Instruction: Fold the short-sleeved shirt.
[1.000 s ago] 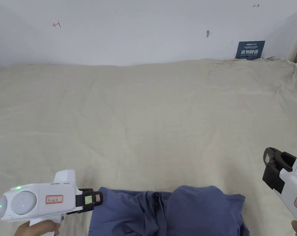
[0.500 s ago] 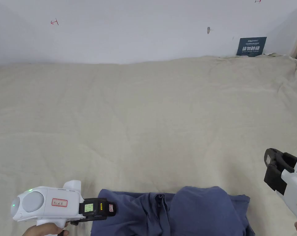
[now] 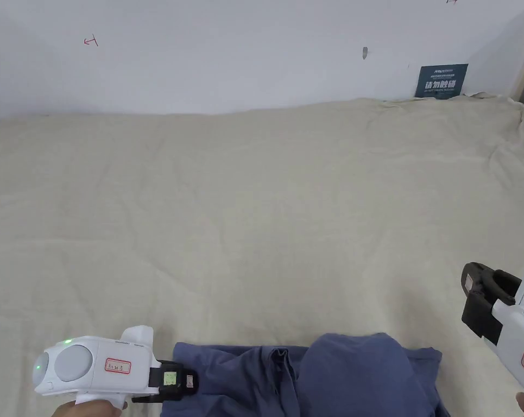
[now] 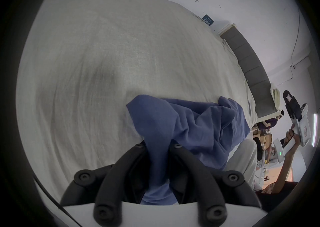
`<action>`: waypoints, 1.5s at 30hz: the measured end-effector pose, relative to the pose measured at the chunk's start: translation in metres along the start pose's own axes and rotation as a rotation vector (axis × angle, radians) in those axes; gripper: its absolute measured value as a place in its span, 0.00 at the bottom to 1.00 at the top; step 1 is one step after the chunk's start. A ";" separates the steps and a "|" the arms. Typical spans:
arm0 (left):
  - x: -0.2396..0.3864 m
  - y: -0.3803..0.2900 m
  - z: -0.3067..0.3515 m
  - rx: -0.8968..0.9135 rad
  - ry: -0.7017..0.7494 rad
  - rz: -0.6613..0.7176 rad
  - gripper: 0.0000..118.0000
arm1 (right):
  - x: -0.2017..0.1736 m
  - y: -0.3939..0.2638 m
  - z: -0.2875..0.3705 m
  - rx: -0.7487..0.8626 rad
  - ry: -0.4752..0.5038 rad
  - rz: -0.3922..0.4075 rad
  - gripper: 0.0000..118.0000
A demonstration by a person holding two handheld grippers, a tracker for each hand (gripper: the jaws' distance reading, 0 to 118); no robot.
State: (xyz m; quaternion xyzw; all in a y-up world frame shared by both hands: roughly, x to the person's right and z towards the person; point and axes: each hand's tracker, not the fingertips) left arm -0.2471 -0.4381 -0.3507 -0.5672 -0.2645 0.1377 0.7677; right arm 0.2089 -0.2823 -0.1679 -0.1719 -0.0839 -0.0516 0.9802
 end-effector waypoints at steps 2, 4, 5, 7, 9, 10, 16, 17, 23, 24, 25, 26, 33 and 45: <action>0.005 -0.003 0.001 0.012 0.012 -0.007 0.11 | 0.000 0.000 0.001 0.001 0.001 -0.001 0.00; 0.012 -0.004 0.005 0.027 0.033 -0.033 0.08 | 0.000 0.001 0.002 0.000 0.000 -0.001 0.00; 0.015 -0.004 0.008 0.031 0.037 -0.036 0.07 | 0.001 0.001 0.002 0.002 0.000 -0.001 0.00; 0.021 -0.004 0.017 0.040 0.039 -0.048 0.06 | 0.002 0.002 0.003 0.006 -0.003 -0.001 0.00; 0.024 -0.002 0.028 0.046 0.042 -0.051 0.06 | 0.002 0.004 0.005 0.009 -0.004 -0.002 0.00; 0.024 0.000 0.034 0.046 0.045 -0.050 0.06 | 0.003 0.005 0.005 0.012 -0.004 -0.002 0.00; 0.009 0.004 0.069 0.060 0.131 0.035 0.06 | 0.002 0.008 0.010 0.022 -0.006 -0.008 0.00; 0.006 0.004 0.075 0.066 0.159 0.039 0.06 | 0.001 0.008 0.010 0.021 -0.004 -0.008 0.00; -0.015 -0.003 0.118 0.073 0.216 0.088 0.06 | 0.000 0.008 0.011 0.019 -0.001 -0.003 0.00; -0.017 -0.004 0.125 0.082 0.235 0.095 0.06 | 0.000 0.007 0.010 0.017 0.001 -0.005 0.00; -0.020 -0.004 0.130 0.084 0.246 0.113 0.06 | 0.000 0.007 0.010 0.016 0.003 -0.007 0.00; -0.019 -0.006 0.134 0.087 0.254 0.126 0.06 | 0.000 0.007 0.010 0.017 0.003 -0.008 0.00; 0.007 -0.004 0.132 0.083 0.205 0.164 0.06 | 0.000 0.006 0.012 0.019 0.011 -0.012 0.00; 0.120 0.031 0.071 0.002 0.050 -0.026 0.06 | 0.012 0.005 0.021 0.035 0.007 -0.028 0.00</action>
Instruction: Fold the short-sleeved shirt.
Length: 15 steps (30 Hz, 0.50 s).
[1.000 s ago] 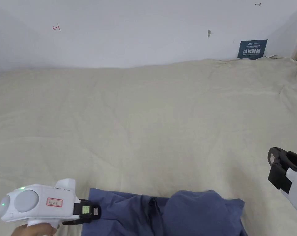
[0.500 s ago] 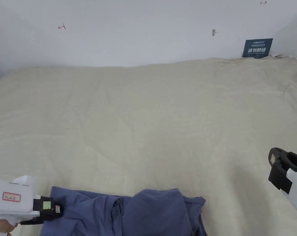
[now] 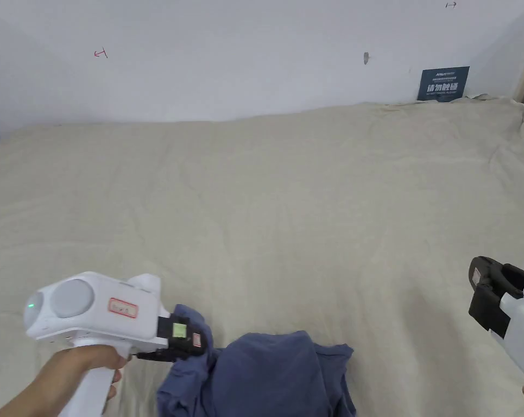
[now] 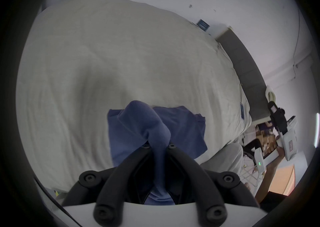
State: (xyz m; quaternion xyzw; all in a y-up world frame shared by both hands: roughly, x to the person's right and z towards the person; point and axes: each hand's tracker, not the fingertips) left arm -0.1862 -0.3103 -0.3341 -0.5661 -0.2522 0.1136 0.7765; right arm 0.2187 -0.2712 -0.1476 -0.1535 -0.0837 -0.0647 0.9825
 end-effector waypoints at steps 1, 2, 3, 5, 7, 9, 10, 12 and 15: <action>0.005 0.005 -0.009 -0.013 0.004 -0.021 0.06 | 0.001 0.000 0.001 0.001 -0.004 -0.005 0.00; 0.015 0.007 -0.018 -0.028 0.000 -0.041 0.06 | 0.002 0.000 0.003 0.005 -0.006 -0.008 0.00; 0.024 0.008 -0.025 -0.034 -0.011 -0.050 0.06 | 0.004 0.000 0.005 0.007 -0.008 -0.009 0.00; 0.040 0.010 -0.041 -0.050 -0.045 -0.063 0.06 | 0.006 0.000 0.007 0.011 -0.014 -0.009 0.00; 0.057 0.011 -0.057 -0.065 -0.067 -0.079 0.06 | 0.010 0.000 0.009 0.012 -0.019 -0.015 0.00; 0.074 0.008 -0.075 -0.088 -0.068 -0.107 0.06 | 0.013 -0.001 0.010 0.013 -0.026 -0.016 0.00; 0.080 0.008 -0.083 -0.096 -0.073 -0.116 0.06 | 0.014 -0.001 0.010 0.015 -0.027 -0.015 0.00; 0.089 0.007 -0.099 -0.114 -0.077 -0.117 0.06 | 0.018 -0.003 0.011 0.013 -0.032 -0.016 0.00; 0.101 0.004 -0.120 -0.140 -0.080 -0.114 0.06 | 0.024 -0.006 0.011 0.010 -0.042 -0.022 0.00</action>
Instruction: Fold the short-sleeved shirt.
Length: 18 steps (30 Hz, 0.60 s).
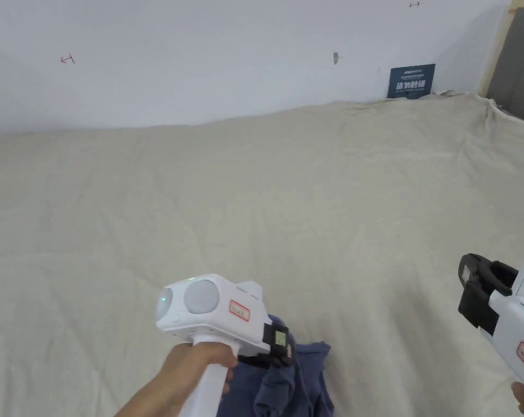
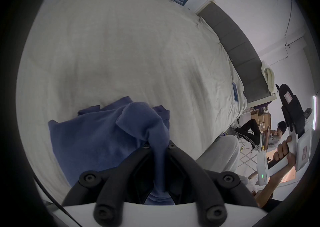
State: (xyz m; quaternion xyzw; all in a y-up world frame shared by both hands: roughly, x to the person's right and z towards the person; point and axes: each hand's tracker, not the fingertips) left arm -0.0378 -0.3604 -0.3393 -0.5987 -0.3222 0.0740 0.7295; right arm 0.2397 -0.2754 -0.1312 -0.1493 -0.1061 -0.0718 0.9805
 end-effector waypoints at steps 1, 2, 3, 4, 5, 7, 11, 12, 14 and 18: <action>0.005 0.000 -0.006 -0.006 -0.001 -0.007 0.06 | 0.002 -0.001 0.000 0.000 -0.004 -0.003 0.00; 0.009 0.000 -0.011 -0.008 -0.002 -0.014 0.06 | 0.003 -0.001 0.000 -0.001 -0.008 -0.004 0.00; 0.012 0.001 -0.015 -0.009 -0.001 -0.015 0.06 | 0.005 -0.002 0.000 -0.003 -0.009 -0.003 0.00; 0.014 0.002 -0.020 -0.012 0.003 -0.017 0.06 | 0.006 -0.002 0.000 -0.006 -0.013 -0.002 0.00; 0.018 0.002 -0.025 -0.021 0.009 -0.021 0.06 | 0.007 -0.003 0.000 -0.007 -0.016 -0.002 0.00; 0.025 -0.001 -0.034 -0.034 0.028 -0.053 0.06 | 0.008 -0.003 0.000 -0.008 -0.017 -0.003 0.00; 0.030 -0.005 -0.056 -0.043 0.119 -0.079 0.07 | 0.010 -0.005 -0.001 -0.010 -0.020 -0.005 0.00; 0.032 -0.007 -0.059 -0.043 0.123 -0.094 0.09 | 0.012 -0.006 -0.001 -0.012 -0.020 -0.004 0.00; 0.039 -0.011 -0.064 -0.050 0.136 -0.115 0.25 | 0.013 -0.007 -0.001 -0.014 -0.021 -0.002 0.00; 0.050 -0.013 -0.058 -0.048 0.084 -0.140 0.83 | 0.014 -0.007 -0.002 -0.017 -0.022 0.000 0.00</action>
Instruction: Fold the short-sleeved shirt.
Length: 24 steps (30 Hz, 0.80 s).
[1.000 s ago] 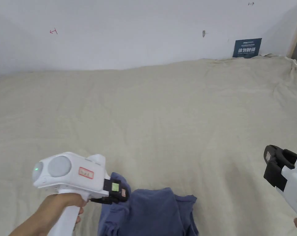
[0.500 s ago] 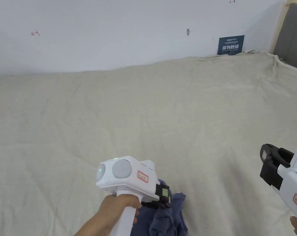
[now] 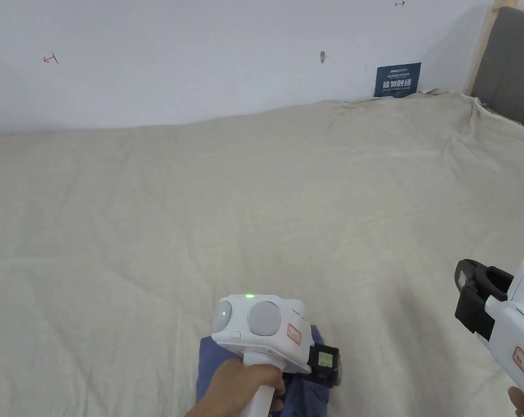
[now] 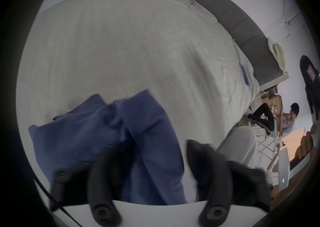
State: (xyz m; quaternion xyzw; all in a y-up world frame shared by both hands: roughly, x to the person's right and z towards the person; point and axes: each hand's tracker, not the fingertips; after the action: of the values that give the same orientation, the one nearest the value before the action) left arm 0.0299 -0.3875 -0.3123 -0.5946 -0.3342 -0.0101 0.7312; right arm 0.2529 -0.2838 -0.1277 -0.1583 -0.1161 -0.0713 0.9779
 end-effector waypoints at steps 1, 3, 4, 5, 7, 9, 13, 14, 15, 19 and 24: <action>0.003 -0.001 0.004 0.014 -0.007 -0.001 0.92 | 0.000 0.000 0.000 0.000 -0.001 0.001 0.00; 0.009 -0.003 0.014 0.058 -0.003 -0.013 0.94 | -0.005 0.002 0.004 0.000 -0.001 0.002 0.00; 0.012 -0.004 0.021 0.081 0.007 -0.025 0.94 | -0.005 0.002 0.004 0.000 -0.001 0.001 0.00; 0.014 -0.004 0.027 0.102 0.018 -0.040 0.94 | -0.006 0.002 0.004 0.001 -0.001 0.000 0.00; 0.015 -0.008 0.042 0.169 0.032 -0.073 0.94 | -0.003 0.002 0.004 0.004 0.000 0.002 0.00; 0.014 -0.015 0.056 0.229 0.050 -0.092 0.94 | -0.003 0.003 0.004 0.008 0.002 0.004 0.00; 0.000 -0.027 0.077 0.339 0.108 -0.062 0.94 | -0.004 0.004 0.006 0.014 0.005 0.007 0.00; -0.004 -0.031 0.082 0.370 0.126 -0.057 0.94 | -0.004 0.005 0.006 0.016 0.006 0.008 0.00; -0.008 -0.036 0.085 0.414 0.153 -0.045 0.93 | -0.004 0.005 0.006 0.017 0.008 0.008 0.00; -0.021 -0.053 0.090 0.518 0.268 -0.079 0.62 | -0.009 0.006 0.008 0.017 0.015 0.013 0.00; -0.034 -0.068 0.075 0.543 0.247 -0.057 0.05 | -0.009 0.004 0.007 0.013 0.020 0.009 0.00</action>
State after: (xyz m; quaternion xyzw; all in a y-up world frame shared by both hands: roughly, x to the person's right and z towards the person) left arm -0.0602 -0.3547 -0.2648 -0.3619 -0.2501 -0.0133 0.8979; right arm 0.2434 -0.2770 -0.1242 -0.1520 -0.1060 -0.0678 0.9804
